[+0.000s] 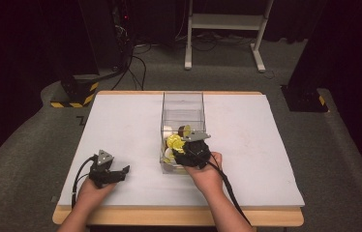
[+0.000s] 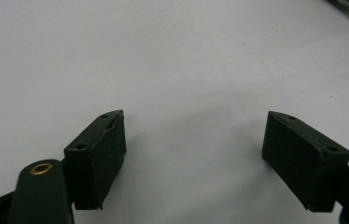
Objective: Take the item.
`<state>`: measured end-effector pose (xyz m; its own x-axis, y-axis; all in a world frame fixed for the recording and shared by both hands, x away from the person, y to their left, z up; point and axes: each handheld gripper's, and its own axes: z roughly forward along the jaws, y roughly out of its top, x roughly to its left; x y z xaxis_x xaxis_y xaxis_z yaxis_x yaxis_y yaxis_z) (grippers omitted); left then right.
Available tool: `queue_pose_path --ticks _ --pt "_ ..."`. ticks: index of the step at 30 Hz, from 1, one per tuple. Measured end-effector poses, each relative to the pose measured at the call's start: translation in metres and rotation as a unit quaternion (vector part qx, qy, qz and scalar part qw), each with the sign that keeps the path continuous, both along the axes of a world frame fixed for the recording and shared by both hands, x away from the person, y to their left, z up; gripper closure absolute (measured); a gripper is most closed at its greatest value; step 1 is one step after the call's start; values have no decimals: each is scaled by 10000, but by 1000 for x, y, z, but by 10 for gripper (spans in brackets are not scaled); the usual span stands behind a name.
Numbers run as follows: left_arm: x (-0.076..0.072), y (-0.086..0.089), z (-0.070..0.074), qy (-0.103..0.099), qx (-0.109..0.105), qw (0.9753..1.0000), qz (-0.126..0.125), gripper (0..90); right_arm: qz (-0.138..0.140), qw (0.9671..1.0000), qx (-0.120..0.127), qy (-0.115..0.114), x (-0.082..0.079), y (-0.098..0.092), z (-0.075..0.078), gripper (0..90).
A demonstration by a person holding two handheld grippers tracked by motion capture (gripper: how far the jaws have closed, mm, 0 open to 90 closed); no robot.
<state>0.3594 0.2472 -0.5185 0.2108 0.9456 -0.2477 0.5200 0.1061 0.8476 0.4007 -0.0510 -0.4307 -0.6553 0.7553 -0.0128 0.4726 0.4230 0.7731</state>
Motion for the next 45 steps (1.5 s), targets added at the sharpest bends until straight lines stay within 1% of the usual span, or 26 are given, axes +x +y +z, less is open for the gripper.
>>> queue_pose_path --ticks 6,7,9,13,15,16,17,20,24,26,28,29,31,34,38,39,42,43,44,45 --pt "0 0 0 8 18 10000 -13 218 8 10000 47 -31 0 -1 0 375" --pt "0 0 0 9 24 10000 -17 218 9 10000 85 -31 0 -2 0 375" --pt "0 0 0 -19 -21 10000 15 218 18 9999 119 -18 -1 -2 0 376" --pt "0 -1 0 -27 -37 10000 28 218 18 9998 190 -24 -2 -5 0 376" --pt "0 -1 0 -24 -33 10000 23 218 22 9996 259 -97 -3 -7 1 377" --pt "0 0 0 -10 -4 10000 6 218 21 9995 286 -112 -4 -8 1 377" --pt "0 0 0 -10 -4 10000 6 218 21 9995 286 -112 -4 -8 1 377" --pt "0 0 0 -13 -8 10000 6 218 33 9990 407 -178 -6 -10 2 377" --pt "0 0 0 -18 -15 10000 10 218 70 9986 473 -237 -8 -12 2 377" --pt "0 0 0 -21 -16 10000 12 218 95 9980 560 -273 -9 -12 2 377" --pt "0 0 0 -10 -3 10000 1 218 116 9978 581 -281 -10 -12 2 377" --pt "0 0 0 -22 -17 10000 13 218 171 9976 549 -391 -11 -12 5 378" --pt "0 0 0 -21 -5 10000 6 218 184 9971 642 -371 -12 -14 7 378" --pt "0 0 0 -27 -20 10000 14 218 204 9968 661 -391 -14 -15 7 378" --pt "0 0 0 -24 -16 10000 12 218 198 9968 690 -361 -15 -17 7 377" --pt "0 0 0 -27 -7 10000 6 218 188 9963 741 -385 -15 -18 6 378" --pt "0 0 0 1 36 10000 -23 218 179 9961 777 -380 -16 -20 6 378" --pt "0 0 0 -28 -6 10000 7 218 179 9961 776 -385 -16 -20 6 378" --pt "0 0 0 0 37 10000 -23 218 178 9961 779 -387 -16 -21 6 378" --pt "0 0 0 -22 0 10000 0 218 167 9961 786 -376 -16 -21 5 378"
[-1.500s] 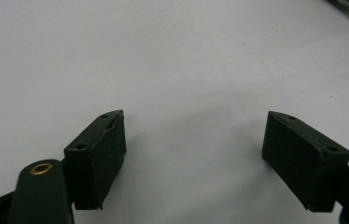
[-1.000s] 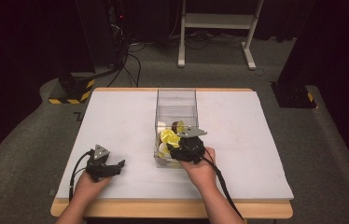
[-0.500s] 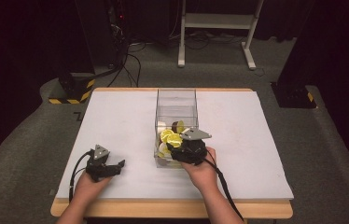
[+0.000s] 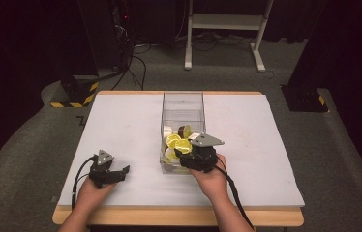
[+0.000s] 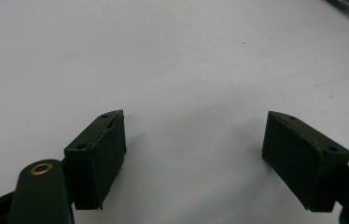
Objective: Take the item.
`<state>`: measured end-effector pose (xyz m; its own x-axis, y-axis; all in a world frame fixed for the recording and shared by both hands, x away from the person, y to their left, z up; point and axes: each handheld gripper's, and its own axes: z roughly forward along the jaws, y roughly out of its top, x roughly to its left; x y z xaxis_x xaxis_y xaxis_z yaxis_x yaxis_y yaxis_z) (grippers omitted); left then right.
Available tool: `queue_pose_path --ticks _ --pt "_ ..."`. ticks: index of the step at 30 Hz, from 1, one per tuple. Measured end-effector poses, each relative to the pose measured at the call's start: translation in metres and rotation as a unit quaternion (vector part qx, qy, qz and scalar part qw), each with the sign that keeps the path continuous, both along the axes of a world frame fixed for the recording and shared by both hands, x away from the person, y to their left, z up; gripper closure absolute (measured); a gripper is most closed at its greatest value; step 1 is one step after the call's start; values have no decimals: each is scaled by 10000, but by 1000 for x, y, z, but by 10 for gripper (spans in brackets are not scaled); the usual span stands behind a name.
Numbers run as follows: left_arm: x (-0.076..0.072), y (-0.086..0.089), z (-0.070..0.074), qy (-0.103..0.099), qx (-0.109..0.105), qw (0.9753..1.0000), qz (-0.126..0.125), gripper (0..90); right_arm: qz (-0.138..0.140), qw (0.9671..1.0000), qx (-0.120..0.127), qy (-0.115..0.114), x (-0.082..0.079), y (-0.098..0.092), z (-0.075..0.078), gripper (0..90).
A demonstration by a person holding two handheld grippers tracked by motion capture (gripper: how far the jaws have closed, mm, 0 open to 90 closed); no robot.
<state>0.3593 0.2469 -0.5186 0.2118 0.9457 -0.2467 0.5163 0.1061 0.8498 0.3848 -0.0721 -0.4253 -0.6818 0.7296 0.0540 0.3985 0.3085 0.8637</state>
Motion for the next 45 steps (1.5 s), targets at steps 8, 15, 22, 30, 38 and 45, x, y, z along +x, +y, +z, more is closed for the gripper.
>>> queue_pose_path --ticks 8,15,22,30,38,45 --pt "0 0 0 -9 -15 10000 12 218 -33 10000 34 -29 1 -3 0 378" --pt "0 0 0 -9 -17 10000 14 218 -79 9999 69 -33 0 -9 0 378" --pt "0 0 0 -10 -17 10000 13 218 -142 9998 112 -45 0 -14 2 378" --pt "0 0 0 -2 -15 10000 11 218 -207 9995 194 -148 -2 -22 10 379" --pt "0 0 0 -2 -18 10000 11 218 -322 9988 274 -238 -4 -34 17 379" --pt "0 0 0 -1 -19 10000 11 218 -438 9982 317 -276 -4 -46 22 379"
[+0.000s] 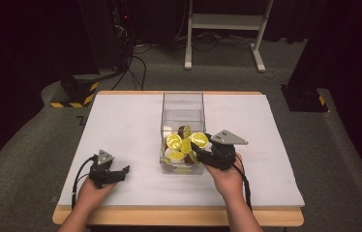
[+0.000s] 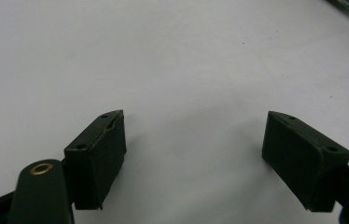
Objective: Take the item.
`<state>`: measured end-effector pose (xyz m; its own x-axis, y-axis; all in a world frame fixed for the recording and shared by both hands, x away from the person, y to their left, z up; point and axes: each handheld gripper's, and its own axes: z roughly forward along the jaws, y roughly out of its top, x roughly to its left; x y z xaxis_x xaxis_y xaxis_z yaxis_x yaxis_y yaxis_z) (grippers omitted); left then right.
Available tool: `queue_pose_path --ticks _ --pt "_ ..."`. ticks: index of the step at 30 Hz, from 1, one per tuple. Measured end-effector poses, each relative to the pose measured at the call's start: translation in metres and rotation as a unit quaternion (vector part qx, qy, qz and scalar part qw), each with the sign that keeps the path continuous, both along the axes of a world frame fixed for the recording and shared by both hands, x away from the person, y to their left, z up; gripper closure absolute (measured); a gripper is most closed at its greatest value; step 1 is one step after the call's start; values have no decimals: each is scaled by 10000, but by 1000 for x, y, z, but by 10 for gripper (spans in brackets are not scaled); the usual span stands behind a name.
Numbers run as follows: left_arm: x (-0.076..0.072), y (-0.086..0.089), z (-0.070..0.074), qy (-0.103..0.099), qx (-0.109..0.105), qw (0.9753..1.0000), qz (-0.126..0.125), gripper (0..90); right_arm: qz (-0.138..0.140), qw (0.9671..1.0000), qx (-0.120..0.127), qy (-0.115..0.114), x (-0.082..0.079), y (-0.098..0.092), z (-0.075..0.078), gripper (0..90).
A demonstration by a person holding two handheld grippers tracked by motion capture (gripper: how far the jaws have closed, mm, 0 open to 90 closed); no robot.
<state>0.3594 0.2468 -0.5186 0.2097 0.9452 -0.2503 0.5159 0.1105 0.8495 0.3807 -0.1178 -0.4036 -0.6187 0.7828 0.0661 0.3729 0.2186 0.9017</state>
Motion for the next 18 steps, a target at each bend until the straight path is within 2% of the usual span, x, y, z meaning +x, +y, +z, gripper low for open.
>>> queue_pose_path --ticks 8,18 --pt "0 0 0 -1 -2 10000 2 218 -125 9999 82 8 2 -13 2 379" --pt "0 0 0 3 20 10000 -13 218 -317 9995 36 24 5 -26 0 379"
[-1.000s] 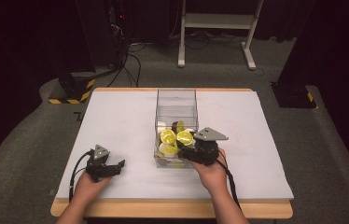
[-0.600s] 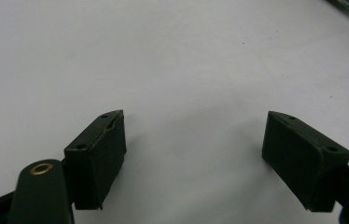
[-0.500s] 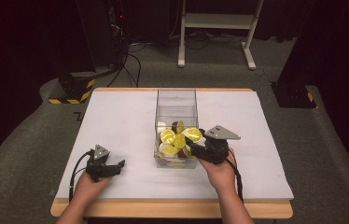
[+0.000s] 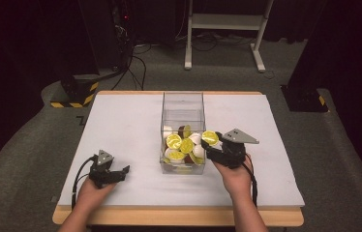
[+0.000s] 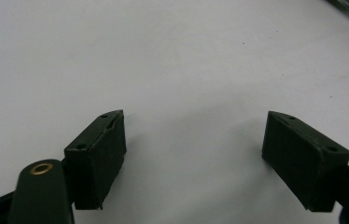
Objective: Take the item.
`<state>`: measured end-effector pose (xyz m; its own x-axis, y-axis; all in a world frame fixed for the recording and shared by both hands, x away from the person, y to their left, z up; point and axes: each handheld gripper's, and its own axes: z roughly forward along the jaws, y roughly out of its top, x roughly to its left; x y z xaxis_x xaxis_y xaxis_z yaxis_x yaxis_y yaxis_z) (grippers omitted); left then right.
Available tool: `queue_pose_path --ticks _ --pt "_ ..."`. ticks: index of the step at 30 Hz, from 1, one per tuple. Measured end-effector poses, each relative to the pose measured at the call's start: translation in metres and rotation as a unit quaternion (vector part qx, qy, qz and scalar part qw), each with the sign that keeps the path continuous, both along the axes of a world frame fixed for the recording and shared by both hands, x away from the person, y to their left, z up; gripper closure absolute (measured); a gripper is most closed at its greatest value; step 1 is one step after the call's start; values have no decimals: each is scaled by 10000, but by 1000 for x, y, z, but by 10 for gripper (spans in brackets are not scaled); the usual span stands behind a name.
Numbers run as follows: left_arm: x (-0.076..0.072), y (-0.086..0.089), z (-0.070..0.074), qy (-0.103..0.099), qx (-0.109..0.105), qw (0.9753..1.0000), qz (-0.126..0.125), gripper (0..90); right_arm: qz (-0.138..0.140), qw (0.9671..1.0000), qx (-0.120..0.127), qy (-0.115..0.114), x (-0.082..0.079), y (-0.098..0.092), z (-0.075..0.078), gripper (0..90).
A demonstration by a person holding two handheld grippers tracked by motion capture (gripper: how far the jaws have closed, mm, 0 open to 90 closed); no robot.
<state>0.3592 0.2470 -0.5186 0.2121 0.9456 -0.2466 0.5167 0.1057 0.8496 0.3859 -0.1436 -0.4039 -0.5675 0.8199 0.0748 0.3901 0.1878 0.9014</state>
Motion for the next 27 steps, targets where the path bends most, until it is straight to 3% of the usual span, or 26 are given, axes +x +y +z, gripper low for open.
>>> queue_pose_path --ticks 27 --pt "0 0 0 -2 -19 10000 10 218 -601 9980 -181 50 12 -35 -10 379"
